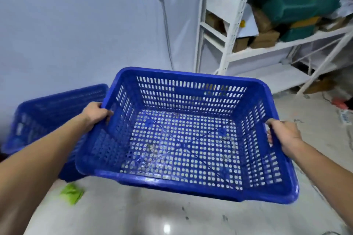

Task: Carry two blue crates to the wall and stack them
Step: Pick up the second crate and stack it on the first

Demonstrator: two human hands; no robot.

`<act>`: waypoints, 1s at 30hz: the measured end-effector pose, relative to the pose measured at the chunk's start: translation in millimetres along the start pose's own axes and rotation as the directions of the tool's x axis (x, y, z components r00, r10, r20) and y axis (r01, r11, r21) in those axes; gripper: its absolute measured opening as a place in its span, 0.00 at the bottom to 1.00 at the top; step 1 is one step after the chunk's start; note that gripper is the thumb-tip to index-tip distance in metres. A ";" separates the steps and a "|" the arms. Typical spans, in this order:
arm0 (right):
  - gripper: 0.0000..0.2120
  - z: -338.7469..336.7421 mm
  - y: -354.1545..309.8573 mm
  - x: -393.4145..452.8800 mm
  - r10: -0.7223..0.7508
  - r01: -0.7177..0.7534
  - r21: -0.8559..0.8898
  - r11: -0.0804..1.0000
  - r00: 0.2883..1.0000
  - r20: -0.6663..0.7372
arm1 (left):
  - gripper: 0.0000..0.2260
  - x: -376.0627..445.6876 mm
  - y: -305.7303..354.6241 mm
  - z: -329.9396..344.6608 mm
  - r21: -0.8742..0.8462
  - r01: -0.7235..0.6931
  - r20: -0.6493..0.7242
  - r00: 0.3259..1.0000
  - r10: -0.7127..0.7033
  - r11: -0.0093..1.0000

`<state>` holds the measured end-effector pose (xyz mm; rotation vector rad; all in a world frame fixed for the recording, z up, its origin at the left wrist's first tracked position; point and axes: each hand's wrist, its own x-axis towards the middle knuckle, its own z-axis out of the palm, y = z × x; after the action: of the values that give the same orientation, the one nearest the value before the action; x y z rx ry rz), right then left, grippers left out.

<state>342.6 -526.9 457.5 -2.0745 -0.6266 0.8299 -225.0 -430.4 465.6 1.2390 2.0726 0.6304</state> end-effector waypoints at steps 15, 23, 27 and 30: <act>0.07 388.5 -189.4 -139.9 -0.142 0.133 0.050 0.990 0.940 0.310 | 0.03 120.8 -200.4 -320.8 -0.228 0.176 -0.269 0.934 -0.235 0.958; 0.12 513.8 -252.4 -144.6 -0.173 0.182 0.014 0.983 0.909 0.379 | 0.05 174.7 -260.8 -382.2 -0.299 0.205 -0.313 0.902 -0.299 0.932; 0.13 582.5 -282.3 -133.8 -0.184 0.205 -0.002 0.979 0.886 0.425 | 0.04 218.1 -293.3 -397.4 -0.318 0.263 -0.297 0.885 -0.359 0.911; 0.13 640.2 -306.1 -122.1 -0.185 0.223 -0.033 0.974 0.873 0.451 | 0.06 261.4 -308.9 -409.7 -0.290 0.319 -0.317 0.858 -0.405 0.902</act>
<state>-253.1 -122.4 450.3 -1.8527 -1.1269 1.1828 -797.2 -365.5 465.2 0.5983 2.3772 0.9441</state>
